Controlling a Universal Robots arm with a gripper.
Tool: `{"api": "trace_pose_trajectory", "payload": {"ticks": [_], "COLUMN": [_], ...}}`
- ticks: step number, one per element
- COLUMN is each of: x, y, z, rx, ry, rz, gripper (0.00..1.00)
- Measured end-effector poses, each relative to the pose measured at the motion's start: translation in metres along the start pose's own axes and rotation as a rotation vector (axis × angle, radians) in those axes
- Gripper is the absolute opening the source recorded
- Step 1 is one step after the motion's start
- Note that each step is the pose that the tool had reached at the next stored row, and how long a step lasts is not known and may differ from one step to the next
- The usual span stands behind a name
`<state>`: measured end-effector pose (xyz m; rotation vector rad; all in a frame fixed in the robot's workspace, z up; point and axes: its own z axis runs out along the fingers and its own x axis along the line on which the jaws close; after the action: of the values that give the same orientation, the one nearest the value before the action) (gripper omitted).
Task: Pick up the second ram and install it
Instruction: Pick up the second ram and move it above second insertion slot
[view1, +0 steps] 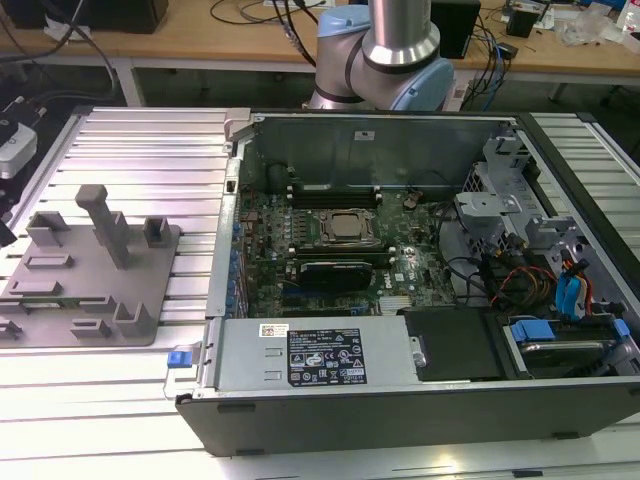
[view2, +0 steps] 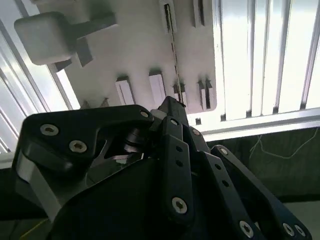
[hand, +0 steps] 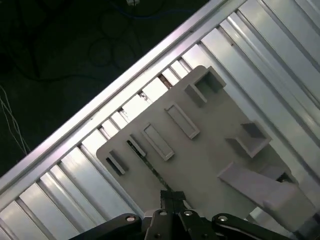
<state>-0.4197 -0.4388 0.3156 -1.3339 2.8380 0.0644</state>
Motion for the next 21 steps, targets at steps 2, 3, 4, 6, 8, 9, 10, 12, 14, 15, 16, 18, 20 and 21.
{"api": "trace_pose_trajectory", "payload": {"ticks": [2,3,4,6,8,9,10,12,14,15,16,18,20,21], "x": [0.0000,0.0000,0.0000,0.0000,0.0001,0.0001,0.0001,0.0001,0.0002,0.0002,0.0002,0.0002,0.0002,0.0002], "y": [0.0000,0.0000,0.0000,-0.0001,-0.0001,-0.0001,-0.0002,-0.0002,-0.0002,-0.0002,-0.0003,-0.0003,-0.0003,-0.0003], "z": [0.0007,0.0009,0.0011,0.0022,0.0030,0.0037,0.0042,0.0048,0.0062,0.0067,0.0068,0.0067,0.0069,0.0069], "rx": [-0.0016,-0.0021,-0.0024,-0.0046,-0.0061,-0.0075,-0.0084,-0.0094,-0.0114,-0.0121,-0.0126,-0.0127,-0.0126,-0.0128], "ry": [0.0025,0.0033,0.0039,0.0072,0.0097,0.0119,0.0133,0.0149,0.0180,0.0191,0.0199,0.0202,0.0200,0.0196], "rz": [-0.072,-0.093,-0.111,-0.206,-0.277,-0.339,-0.381,-0.424,-0.515,-0.546,-0.564,-0.572,-0.572,-0.572], "gripper": [0.08,0.08,0.08,0.08,0.08,0.08,0.08,0.08,0.08,0.08,0.08,0.08,0.08,0.08]}}
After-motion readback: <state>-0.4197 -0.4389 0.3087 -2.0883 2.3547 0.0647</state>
